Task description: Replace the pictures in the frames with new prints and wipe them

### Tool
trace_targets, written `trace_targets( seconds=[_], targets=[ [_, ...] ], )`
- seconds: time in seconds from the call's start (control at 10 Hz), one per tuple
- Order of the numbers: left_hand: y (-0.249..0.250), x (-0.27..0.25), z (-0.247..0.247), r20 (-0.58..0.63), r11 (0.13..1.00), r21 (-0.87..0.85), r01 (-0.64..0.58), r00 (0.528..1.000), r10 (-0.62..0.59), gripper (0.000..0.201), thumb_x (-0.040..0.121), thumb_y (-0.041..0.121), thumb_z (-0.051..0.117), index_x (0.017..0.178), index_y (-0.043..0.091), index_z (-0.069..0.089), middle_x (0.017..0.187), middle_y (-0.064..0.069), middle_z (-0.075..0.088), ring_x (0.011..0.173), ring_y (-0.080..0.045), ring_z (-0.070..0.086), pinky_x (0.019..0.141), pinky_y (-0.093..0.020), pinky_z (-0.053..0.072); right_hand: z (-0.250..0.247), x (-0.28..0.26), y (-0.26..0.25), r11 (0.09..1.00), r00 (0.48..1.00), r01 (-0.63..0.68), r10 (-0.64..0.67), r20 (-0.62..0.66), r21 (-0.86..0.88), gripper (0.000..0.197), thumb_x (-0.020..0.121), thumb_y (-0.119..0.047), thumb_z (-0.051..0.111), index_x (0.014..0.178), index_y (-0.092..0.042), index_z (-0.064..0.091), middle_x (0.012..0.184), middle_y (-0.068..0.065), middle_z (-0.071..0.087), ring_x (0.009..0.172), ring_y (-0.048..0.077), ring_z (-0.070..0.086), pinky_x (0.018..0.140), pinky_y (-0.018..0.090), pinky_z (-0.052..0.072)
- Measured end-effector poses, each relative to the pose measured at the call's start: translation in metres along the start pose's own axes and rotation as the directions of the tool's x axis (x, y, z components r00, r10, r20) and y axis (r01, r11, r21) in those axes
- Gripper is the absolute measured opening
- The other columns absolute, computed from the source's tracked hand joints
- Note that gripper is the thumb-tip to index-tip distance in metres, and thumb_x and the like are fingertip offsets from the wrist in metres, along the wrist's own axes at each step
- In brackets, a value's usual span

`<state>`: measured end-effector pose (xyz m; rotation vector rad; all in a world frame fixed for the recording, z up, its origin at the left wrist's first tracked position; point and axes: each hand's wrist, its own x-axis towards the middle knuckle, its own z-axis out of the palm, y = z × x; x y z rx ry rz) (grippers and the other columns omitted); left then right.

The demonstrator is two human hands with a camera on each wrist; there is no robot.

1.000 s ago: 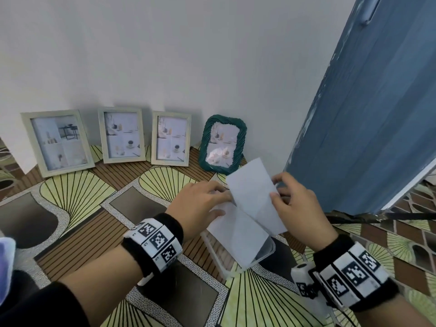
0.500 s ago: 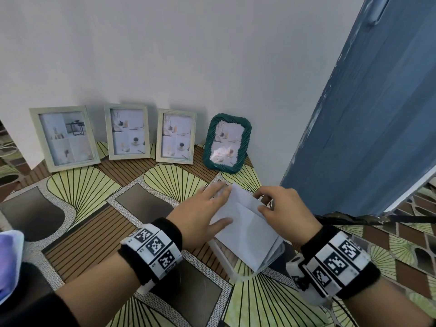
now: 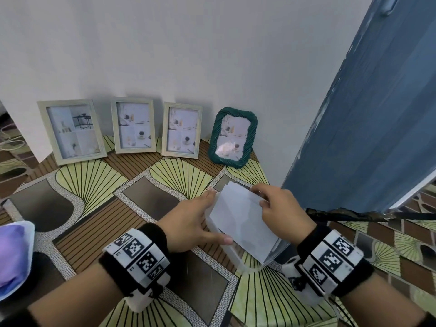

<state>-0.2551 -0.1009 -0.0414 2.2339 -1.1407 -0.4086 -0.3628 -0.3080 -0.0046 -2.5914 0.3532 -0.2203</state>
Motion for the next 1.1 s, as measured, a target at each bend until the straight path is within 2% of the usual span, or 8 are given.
trace_targets(
  seconds=[0.1,0.2,0.3,0.5,0.7,0.9,1.0,1.1],
  targets=[
    [0.000,0.000,0.000,-0.004,1.000,0.011,0.004,1.000,-0.004,0.125,0.057,0.077,0.073,0.156,0.023,0.018,0.161,0.011,0.020,0.145,0.000,0.018,0.112,-0.015,0.012,0.007,-0.001,-0.003,0.997,1.000,0.007,-0.007,0.000,-0.079,0.035,0.094,-0.004,0.040,0.118,-0.017,0.064,0.109,0.002,0.061,0.092,0.013,0.049,0.075,0.025,0.039],
    [0.001,0.000,-0.001,-0.007,1.000,0.014,0.007,1.000,-0.007,0.126,0.057,0.076,0.073,0.156,0.022,0.018,0.161,0.010,0.021,0.145,0.000,0.018,0.112,-0.015,0.012,0.015,-0.001,-0.004,0.996,1.000,0.011,-0.013,-0.022,-0.090,0.030,0.101,-0.023,0.038,0.124,-0.021,0.057,0.112,-0.001,0.055,0.095,0.010,0.045,0.081,0.026,0.035],
    [0.003,0.000,-0.001,0.002,1.000,0.012,0.016,1.000,-0.016,0.127,0.057,0.076,0.073,0.156,0.020,0.017,0.161,0.009,0.020,0.145,-0.001,0.018,0.113,-0.015,0.012,0.022,-0.002,-0.004,0.992,0.999,0.016,-0.020,-0.036,-0.124,0.030,0.100,-0.033,0.041,0.129,-0.027,0.047,0.116,-0.002,0.049,0.103,0.013,0.045,0.088,0.031,0.044],
    [0.004,-0.001,-0.002,0.010,0.999,0.017,0.042,0.999,-0.042,0.128,0.056,0.077,0.073,0.156,0.021,0.017,0.161,0.011,0.019,0.146,-0.002,0.017,0.116,-0.019,0.014,0.026,-0.001,-0.006,0.970,0.999,-0.046,0.038,-0.039,-0.239,0.038,0.094,-0.005,0.045,0.129,-0.019,0.045,0.114,0.003,0.043,0.102,0.021,0.048,0.085,0.043,0.053],
    [0.006,0.000,-0.006,0.019,0.999,0.028,0.037,0.999,-0.037,0.123,0.056,0.075,0.074,0.155,0.022,0.023,0.160,0.010,0.023,0.145,-0.006,0.024,0.118,-0.023,0.019,0.031,-0.008,-0.007,0.935,0.997,-0.076,0.071,-0.028,-0.346,0.048,0.091,-0.007,0.046,0.136,-0.021,0.039,0.131,0.002,0.039,0.118,0.023,0.042,0.092,0.046,0.048],
    [0.010,-0.001,-0.008,0.040,1.000,0.013,0.022,0.999,-0.022,0.116,0.061,0.073,0.075,0.152,0.019,0.030,0.150,0.008,0.042,0.136,-0.011,0.042,0.113,-0.036,0.037,0.029,-0.007,-0.007,0.954,0.996,-0.056,0.073,0.045,-0.294,0.064,0.092,-0.002,0.045,0.151,-0.016,0.024,0.131,0.008,0.049,0.114,0.025,0.053,0.088,0.036,0.049],
    [0.010,-0.005,-0.005,0.027,0.998,0.053,0.017,0.999,-0.018,0.121,0.064,0.076,0.069,0.156,0.019,0.016,0.161,0.008,0.021,0.147,-0.008,0.021,0.121,-0.031,0.021,0.029,-0.008,-0.008,0.961,0.996,-0.062,0.078,0.050,-0.271,0.060,0.096,-0.010,0.043,0.151,-0.020,0.022,0.130,0.005,0.049,0.112,0.024,0.054,0.091,0.041,0.052],
    [0.008,-0.013,-0.010,-0.035,1.000,0.022,-0.016,0.999,0.017,0.103,0.077,0.077,0.053,0.156,0.026,0.013,0.163,0.008,0.012,0.147,0.000,0.009,0.119,-0.025,0.013,0.027,-0.013,-0.012,0.962,0.998,-0.038,0.024,-0.055,-0.271,0.056,0.097,-0.023,0.043,0.149,-0.028,0.022,0.134,-0.001,0.046,0.118,0.021,0.049,0.093,0.047,0.050]
  ],
)
